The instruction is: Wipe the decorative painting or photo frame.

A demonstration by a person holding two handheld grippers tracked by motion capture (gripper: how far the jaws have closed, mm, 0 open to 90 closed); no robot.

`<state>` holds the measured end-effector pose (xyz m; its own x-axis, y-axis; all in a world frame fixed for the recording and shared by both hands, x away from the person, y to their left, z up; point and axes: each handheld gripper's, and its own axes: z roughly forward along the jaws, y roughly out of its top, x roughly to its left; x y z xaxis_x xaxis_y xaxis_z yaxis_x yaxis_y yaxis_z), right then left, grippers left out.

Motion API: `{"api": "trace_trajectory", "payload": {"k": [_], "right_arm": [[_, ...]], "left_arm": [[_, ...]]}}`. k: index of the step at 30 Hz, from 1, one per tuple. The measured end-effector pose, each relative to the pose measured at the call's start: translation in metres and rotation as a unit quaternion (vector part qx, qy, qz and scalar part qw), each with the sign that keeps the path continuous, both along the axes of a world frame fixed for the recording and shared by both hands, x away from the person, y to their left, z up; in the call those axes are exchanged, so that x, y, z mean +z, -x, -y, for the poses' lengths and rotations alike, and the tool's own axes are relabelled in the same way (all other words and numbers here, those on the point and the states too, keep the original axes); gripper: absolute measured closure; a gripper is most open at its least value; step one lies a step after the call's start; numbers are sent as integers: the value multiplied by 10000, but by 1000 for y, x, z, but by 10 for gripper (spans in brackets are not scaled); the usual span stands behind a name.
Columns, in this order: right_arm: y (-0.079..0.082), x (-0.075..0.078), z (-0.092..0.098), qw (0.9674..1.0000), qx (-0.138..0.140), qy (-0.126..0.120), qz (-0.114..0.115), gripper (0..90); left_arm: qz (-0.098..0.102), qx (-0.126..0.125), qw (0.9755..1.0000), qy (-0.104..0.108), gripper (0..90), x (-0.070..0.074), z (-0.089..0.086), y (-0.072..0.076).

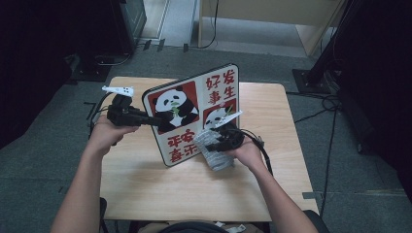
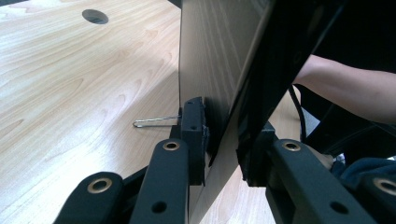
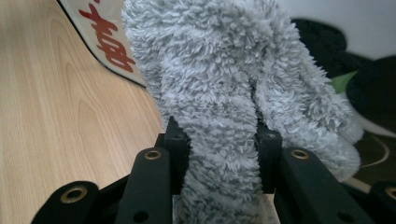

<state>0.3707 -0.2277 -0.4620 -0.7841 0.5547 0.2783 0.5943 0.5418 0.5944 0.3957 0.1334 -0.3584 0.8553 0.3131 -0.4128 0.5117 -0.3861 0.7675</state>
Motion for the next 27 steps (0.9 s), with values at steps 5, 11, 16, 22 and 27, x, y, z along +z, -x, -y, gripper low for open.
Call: {"api": "trace_trajectory", "payload": {"k": [5, 11, 16, 22, 27], "right_arm": [[0, -5, 1, 10000, 27, 10, -45, 672], [0, -7, 2, 9999, 49, -25, -107, 673], [0, -5, 2, 9999, 45, -5, -143, 674], [-1, 1, 1, 9997, 71, 58, -241, 680], [1, 9, 1, 9997, 102, 42, -203, 685]], "left_arm": [[-32, 36, 10000, -8, 752, 0, 0, 0], [-118, 124, 9998, 103, 747, -1, 0, 0], [-103, 136, 9998, 76, 748, -1, -1, 0], [-53, 133, 9999, 14, 754, 0, 0, 1], [12, 119, 9999, -44, 759, 1, 0, 2]]}}
